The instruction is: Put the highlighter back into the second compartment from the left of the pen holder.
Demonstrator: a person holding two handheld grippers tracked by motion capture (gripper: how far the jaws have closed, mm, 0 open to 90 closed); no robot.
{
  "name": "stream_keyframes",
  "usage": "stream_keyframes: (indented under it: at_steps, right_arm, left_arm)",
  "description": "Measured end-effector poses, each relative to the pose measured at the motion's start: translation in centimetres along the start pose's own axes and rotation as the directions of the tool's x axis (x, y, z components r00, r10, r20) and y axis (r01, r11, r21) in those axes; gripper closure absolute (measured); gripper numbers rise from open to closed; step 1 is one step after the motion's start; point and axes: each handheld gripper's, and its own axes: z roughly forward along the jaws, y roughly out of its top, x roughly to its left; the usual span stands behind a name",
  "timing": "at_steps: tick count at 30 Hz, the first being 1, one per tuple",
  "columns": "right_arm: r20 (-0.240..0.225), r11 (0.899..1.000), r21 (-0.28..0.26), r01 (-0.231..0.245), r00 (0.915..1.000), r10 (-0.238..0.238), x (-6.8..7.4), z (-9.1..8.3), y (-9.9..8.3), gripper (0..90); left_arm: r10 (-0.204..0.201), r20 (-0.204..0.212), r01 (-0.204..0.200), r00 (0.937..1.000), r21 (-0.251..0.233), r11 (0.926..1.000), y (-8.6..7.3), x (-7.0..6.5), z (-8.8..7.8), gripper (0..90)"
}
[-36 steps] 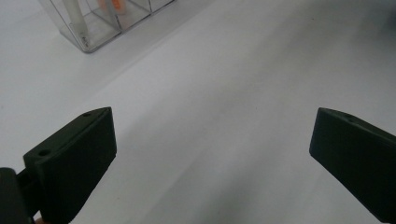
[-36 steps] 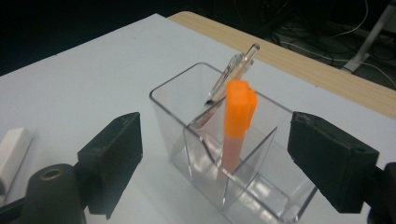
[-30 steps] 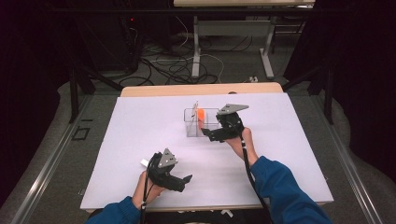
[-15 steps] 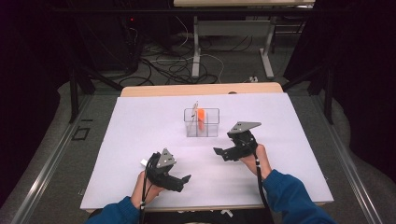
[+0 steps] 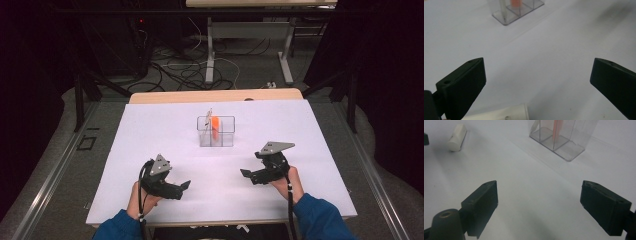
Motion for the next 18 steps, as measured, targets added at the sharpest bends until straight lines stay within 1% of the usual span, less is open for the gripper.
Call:
stream_keyframes:
  at_steps: [1, 2, 3, 4, 5, 6, 7, 8, 9, 10, 11, 12, 13, 14, 15, 16, 18]
  right_arm:
    - [-0.004, 1.000, -0.015, -0.007, 1.0000, 0.007, 0.0, -0.1, -0.1, 14.2]
    - [-0.003, 1.000, -0.014, -0.011, 0.9999, 0.011, 0.0, -0.3, -0.2, 14.2]
    - [-0.005, 1.000, -0.024, -0.012, 0.9999, 0.011, -0.1, -0.4, -0.4, 14.2]
    - [-0.003, 1.000, -0.002, -0.012, 0.9999, 0.012, -0.1, -0.7, -0.5, 14.2]
    - [-0.001, 1.000, -0.006, -0.015, 0.9999, 0.015, -0.1, -0.8, -0.7, 14.2]
    - [-0.001, 1.000, -0.010, -0.017, 0.9999, 0.017, 0.0, -0.9, -0.9, 14.1]
    - [-0.004, 1.000, 0.004, -0.015, 0.9999, 0.015, -0.1, -1.2, -1.0, 14.1]
    - [0.003, 1.000, -0.002, -0.021, 0.9998, 0.021, 0.0, -1.3, -1.2, 14.1]
    - [0.005, 1.000, 0.000, -0.020, 0.9998, 0.020, -0.1, -1.4, -1.3, 14.1]
    - [0.001, 1.000, -0.007, -0.024, 0.9997, 0.024, -0.1, -1.5, -1.5, 14.1]
    - [0.000, 1.000, 0.006, -0.027, 0.9996, 0.027, -0.1, -1.8, -1.6, 14.1]
    - [0.002, 1.000, -0.002, -0.026, 0.9997, 0.026, -0.1, -1.8, -1.7, 14.1]
    - [0.004, 1.000, 0.000, -0.024, 0.9997, 0.024, -0.1, -1.9, -1.9, 14.1]
    - [0.003, 1.000, 0.013, -0.027, 0.9996, 0.027, -0.1, -2.1, -1.9, 14.1]
    - [0.006, 1.000, -0.005, -0.030, 0.9995, 0.030, -0.1, -2.1, -2.1, 14.1]
    - [0.007, 0.999, -0.002, -0.033, 0.9994, 0.033, -0.1, -2.2, -2.2, 14.1]
    - [0.007, 0.999, 0.008, -0.042, 0.9991, 0.042, -0.1, -2.4, -2.4, 14.1]
  left_arm:
    - [0.001, -0.011, -0.001, 0.9999, 0.011, 0.9999, 0.0, 0.3, -0.3, 0.3]
    - [-0.011, -0.023, 0.011, 0.9997, 0.000, 0.9999, -0.1, 0.6, -0.5, 0.3]
    - [-0.016, -0.035, 0.016, 0.9993, 0.000, 0.9999, -0.2, 0.9, -0.7, 0.4]
    - [-0.025, -0.040, 0.025, 0.9989, 0.006, 0.9997, -0.2, 1.3, -1.0, 0.4]
    - [-0.038, -0.060, 0.037, 0.9975, -0.008, 0.9993, -0.4, 1.5, -1.2, 0.4]
    - [-0.044, -0.053, 0.044, 0.9976, 0.002, 0.9990, -0.4, 1.9, -1.6, 0.4]
    - [-0.054, -0.065, 0.053, 0.9965, -0.008, 0.9985, -0.5, 2.2, -1.7, 0.4]
    - [-0.068, -0.075, 0.067, 0.9949, -0.019, 0.9976, -0.6, 2.4, -1.9, 0.4]
    - [-0.069, -0.088, 0.068, 0.9937, -0.014, 0.9976, -0.7, 2.7, -2.1, 0.4]
    - [-0.078, -0.100, 0.077, 0.9919, -0.017, 0.9969, -0.8, 2.9, -2.2, 0.4]
    - [-0.083, -0.110, 0.081, 0.9905, -0.015, 0.9966, -0.9, 3.2, -2.3, 0.4]
    - [-0.093, -0.118, 0.091, 0.9887, -0.016, 0.9957, -1.0, 3.4, -2.4, 0.3]
    - [-0.105, -0.125, 0.104, 0.9866, -0.019, 0.9944, -1.1, 3.6, -2.5, 0.3]
    - [-0.118, -0.132, 0.115, 0.9843, -0.026, 0.9930, -1.2, 3.8, -2.6, 0.3]
    - [-0.127, -0.143, 0.124, 0.9815, -0.029, 0.9919, -1.3, 4.0, -2.7, 0.2]
    - [-0.132, -0.152, 0.129, 0.9795, -0.025, 0.9913, -1.4, 4.3, -2.9, 0.2]
    - [-0.154, -0.172, 0.150, 0.9730, -0.036, 0.9880, -1.6, 4.7, -3.2, 0.2]
